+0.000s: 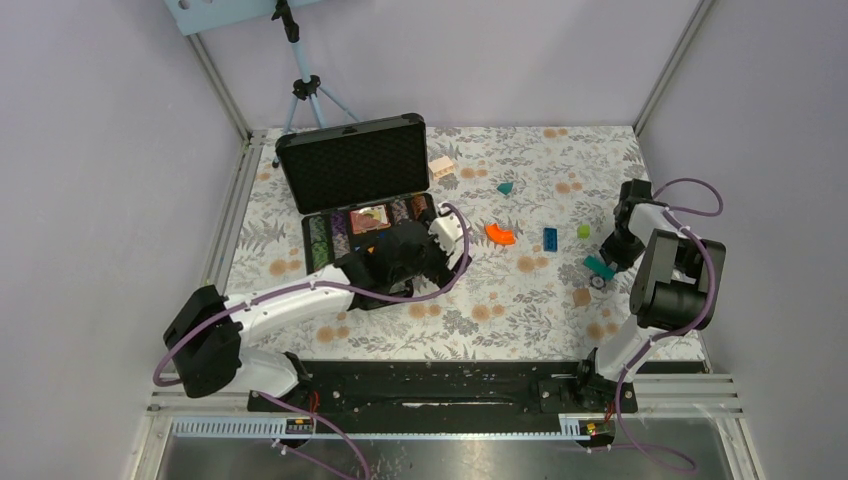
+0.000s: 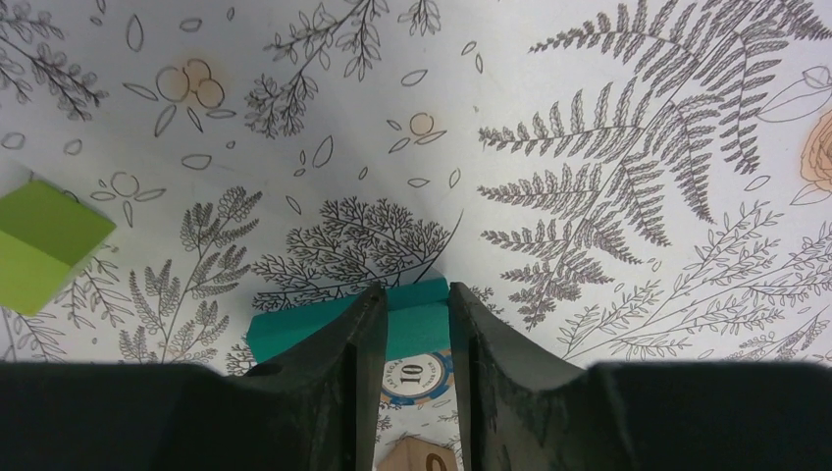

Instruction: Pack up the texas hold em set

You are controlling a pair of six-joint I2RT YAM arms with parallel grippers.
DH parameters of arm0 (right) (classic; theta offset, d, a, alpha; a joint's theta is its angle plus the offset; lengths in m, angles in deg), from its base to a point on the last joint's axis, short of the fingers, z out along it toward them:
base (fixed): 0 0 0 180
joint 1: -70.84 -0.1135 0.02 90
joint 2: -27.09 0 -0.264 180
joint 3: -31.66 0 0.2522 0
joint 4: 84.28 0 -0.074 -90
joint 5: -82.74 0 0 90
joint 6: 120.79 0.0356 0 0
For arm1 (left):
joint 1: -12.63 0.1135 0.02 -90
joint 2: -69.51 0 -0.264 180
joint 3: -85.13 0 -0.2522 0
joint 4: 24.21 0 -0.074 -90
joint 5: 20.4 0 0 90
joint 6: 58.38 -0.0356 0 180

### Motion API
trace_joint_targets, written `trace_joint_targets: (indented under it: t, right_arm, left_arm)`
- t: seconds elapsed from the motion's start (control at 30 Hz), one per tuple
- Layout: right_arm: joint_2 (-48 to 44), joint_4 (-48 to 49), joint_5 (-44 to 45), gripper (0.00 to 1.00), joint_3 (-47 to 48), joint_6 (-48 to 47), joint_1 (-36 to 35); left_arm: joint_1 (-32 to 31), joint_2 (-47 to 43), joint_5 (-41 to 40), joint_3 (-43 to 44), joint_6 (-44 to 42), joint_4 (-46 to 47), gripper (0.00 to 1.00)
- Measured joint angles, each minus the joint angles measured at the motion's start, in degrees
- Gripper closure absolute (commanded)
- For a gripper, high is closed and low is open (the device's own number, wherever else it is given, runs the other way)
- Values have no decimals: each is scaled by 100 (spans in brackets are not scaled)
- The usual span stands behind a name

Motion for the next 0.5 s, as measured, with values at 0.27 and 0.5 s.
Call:
trace_joint_targets:
  t: [0.27,0.5]
  right_arm:
    - [0,-142,48,64,-63,-55,-162]
    - [-92,-299,61,64,-173,-61,-249]
  left_arm:
    - [35,-138,-46,-160,-26,-15,12]
    - [35,-369,-59,-120,-223,-385,12]
